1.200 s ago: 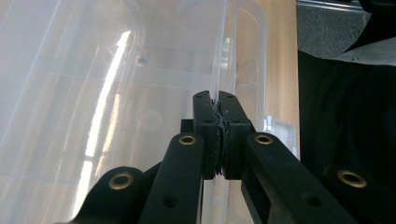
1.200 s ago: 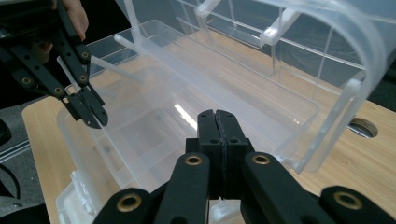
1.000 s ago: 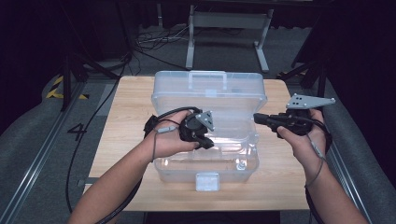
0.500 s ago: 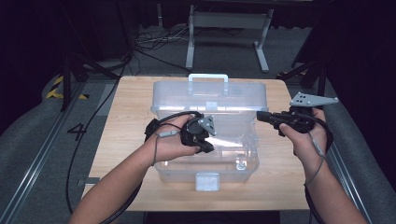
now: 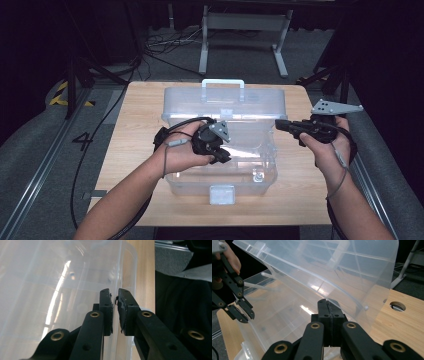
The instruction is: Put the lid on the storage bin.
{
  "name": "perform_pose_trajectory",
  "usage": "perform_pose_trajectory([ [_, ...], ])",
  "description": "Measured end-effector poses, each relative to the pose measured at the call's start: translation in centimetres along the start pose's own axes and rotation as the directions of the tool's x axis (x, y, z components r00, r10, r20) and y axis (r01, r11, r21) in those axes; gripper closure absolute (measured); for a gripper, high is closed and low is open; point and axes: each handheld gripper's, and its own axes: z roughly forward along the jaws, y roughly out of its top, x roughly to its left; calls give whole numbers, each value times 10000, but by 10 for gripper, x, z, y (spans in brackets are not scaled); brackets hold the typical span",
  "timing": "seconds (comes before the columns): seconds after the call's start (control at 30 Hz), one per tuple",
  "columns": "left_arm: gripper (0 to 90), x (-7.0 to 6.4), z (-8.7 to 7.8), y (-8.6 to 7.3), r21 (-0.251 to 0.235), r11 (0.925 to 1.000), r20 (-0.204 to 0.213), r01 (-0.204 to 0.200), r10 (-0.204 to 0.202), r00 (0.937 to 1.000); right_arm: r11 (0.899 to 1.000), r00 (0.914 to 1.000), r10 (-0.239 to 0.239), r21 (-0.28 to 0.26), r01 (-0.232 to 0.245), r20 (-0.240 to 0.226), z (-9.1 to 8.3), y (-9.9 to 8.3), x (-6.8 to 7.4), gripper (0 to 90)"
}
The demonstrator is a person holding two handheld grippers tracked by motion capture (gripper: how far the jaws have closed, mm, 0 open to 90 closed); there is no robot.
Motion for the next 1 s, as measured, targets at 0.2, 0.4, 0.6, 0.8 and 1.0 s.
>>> perform_pose_trajectory([
  [0.2, 868, 0, -18, -5, -562, 9980, -340, 291, -311, 9989, 10000, 10000, -53, -8, 53, 50, -2, 0, 1, 900],
  [0.4, 894, 4, -33, -17, -1064, 9905, -713, 875, -953, 9929, 9999, 9999, -134, -14, 134, 32, -3, 0, 1, 900],
  [0.6, 897, 6, -44, -34, -1340, 9827, -1074, 1279, -1427, 9839, 9998, 9998, -217, 17, 217, -7, -4, 0, 2, 900],
  [0.8, 898, 6, -55, -48, -1795, 9701, -1366, 1635, -1891, 9724, 9996, 9996, -271, 23, 271, -79, -4, -2, 3, 900],
  [1.0, 898, 6, -69, -63, -2583, 9426, -1764, 2119, -2616, 9489, 9996, 9995, -289, 44, 290, -159, -6, -6, 4, 900],
])
